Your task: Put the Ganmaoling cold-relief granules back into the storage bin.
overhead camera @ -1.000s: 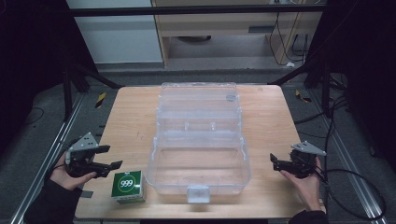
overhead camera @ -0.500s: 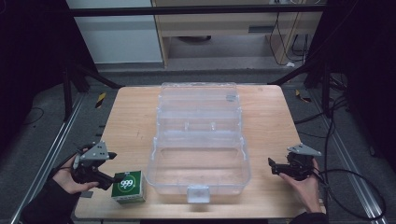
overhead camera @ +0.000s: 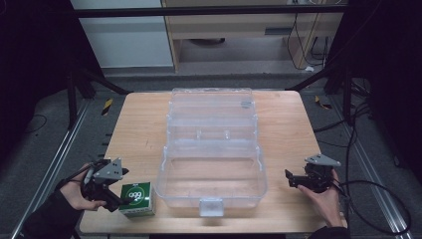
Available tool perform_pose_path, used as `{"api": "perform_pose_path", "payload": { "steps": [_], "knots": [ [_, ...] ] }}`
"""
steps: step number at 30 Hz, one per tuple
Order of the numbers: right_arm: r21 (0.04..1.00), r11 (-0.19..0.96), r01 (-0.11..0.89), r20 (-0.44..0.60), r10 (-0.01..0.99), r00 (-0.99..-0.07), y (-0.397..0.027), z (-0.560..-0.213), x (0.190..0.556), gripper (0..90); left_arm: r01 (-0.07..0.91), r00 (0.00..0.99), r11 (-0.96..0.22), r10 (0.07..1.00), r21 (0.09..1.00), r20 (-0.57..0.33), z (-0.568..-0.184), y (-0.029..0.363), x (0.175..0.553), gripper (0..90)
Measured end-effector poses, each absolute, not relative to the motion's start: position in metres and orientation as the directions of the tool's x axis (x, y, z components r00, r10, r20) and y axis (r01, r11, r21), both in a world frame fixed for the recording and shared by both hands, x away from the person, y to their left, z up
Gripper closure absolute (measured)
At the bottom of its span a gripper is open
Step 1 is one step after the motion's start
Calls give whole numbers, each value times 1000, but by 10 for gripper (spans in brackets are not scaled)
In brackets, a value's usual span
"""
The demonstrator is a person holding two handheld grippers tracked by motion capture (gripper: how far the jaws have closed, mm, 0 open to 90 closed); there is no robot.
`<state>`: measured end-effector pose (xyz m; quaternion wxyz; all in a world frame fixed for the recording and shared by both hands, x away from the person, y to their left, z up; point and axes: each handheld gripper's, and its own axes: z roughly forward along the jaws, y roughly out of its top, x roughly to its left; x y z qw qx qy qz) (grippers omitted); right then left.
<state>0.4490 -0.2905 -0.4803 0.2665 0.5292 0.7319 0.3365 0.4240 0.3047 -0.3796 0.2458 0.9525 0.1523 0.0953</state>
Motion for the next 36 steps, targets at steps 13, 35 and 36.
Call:
{"api": "perform_pose_path", "payload": {
  "steps": [13, 35, 36],
  "knots": [
    [763, 235, 602, -47, 949, -310, -290, -483, 450, 5, 197, 961, -889, 258, 413, 97, -389, 293, 425, 30],
    [739, 282, 611, -83, 939, -334, -287, -487, 451, 4, 160, 980, -938, 188, 308, 62, -419, 278, 433, 36],
    [738, 285, 612, -84, 938, -336, -287, -488, 451, 4, 163, 980, -938, 189, 305, 58, -421, 278, 434, 37]
  ]
}}
